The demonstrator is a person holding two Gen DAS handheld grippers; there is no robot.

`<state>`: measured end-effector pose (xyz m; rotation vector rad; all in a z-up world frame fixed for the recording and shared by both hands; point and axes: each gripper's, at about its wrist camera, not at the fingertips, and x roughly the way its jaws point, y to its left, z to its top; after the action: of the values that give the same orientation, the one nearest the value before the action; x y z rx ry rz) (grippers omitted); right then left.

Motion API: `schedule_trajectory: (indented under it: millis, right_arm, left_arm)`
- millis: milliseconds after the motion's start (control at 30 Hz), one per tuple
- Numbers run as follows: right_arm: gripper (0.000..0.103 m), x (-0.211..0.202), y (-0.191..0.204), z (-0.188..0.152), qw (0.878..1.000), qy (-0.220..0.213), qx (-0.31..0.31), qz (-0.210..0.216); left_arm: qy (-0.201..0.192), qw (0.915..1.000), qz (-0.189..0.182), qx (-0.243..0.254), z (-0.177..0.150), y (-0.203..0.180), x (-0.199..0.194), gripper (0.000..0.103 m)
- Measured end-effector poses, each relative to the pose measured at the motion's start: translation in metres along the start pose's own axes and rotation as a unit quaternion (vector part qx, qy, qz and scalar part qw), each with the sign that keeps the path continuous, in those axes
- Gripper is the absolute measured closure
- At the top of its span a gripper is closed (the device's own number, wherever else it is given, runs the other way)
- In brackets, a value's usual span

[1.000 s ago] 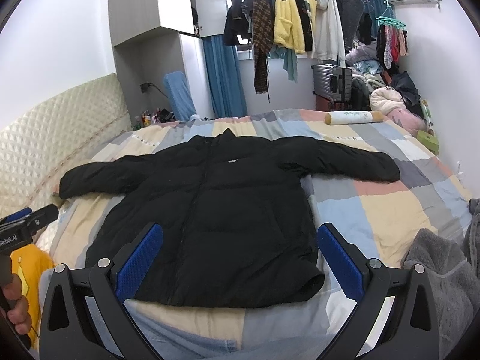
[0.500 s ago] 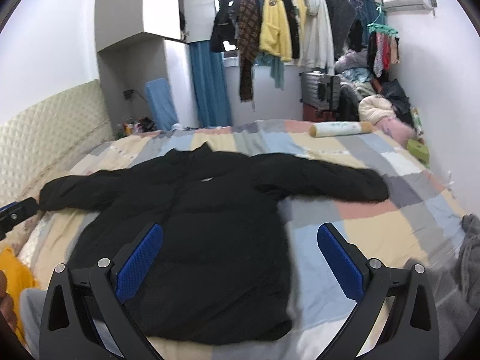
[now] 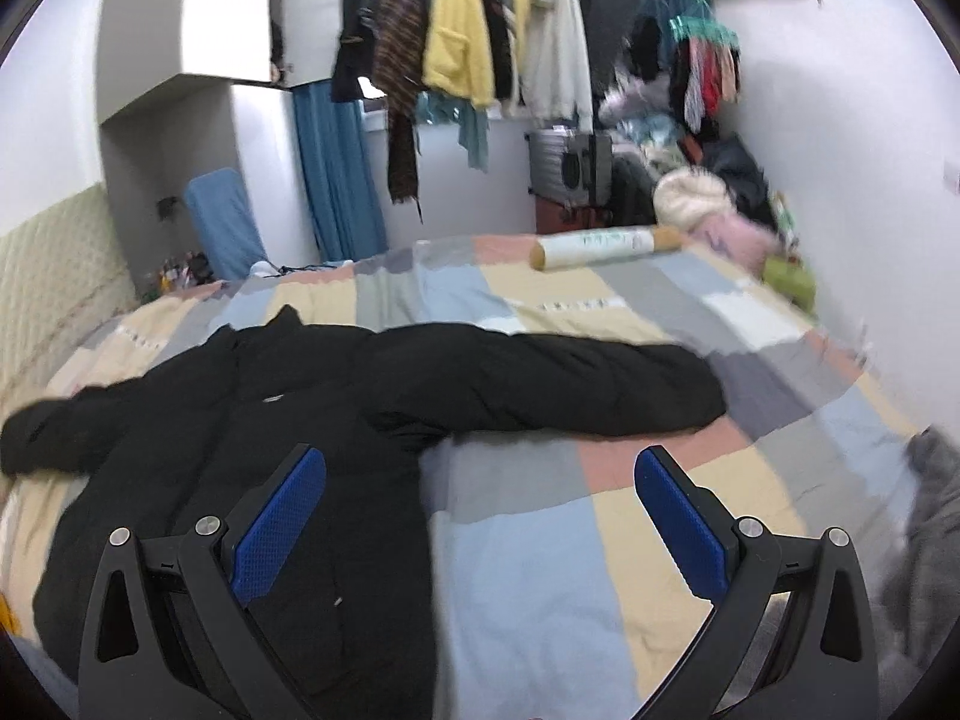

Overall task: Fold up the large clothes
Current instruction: 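Reach the right tool to the jacket sleeve cuff and close on it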

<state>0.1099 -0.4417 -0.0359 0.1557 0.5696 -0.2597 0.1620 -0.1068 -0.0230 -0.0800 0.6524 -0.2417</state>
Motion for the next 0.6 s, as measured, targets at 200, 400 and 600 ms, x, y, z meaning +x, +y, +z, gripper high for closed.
schedule_trajectory:
  millis: [200, 400, 600]
  right_arm:
    - [0.000, 0.094, -0.085, -0.007, 0.994, 0.018, 0.098, 0.038]
    - [0.000, 0.188, -0.184, -0.029, 0.970, 0.048, 0.233, 0.040]
    - [0.000, 0.244, -0.239, -0.049, 0.940, 0.060, 0.332, 0.043]
  left_arm:
    - [0.008, 0.9998, 0.013, -0.015, -0.007, 0.028, 0.047, 0.000]
    - [0.013, 0.9988, 0.025, -0.041, -0.025, 0.052, 0.089, 0.000]
    - [0.031, 0.9980, 0.032, -0.045, -0.039, 0.061, 0.122, 0.000]
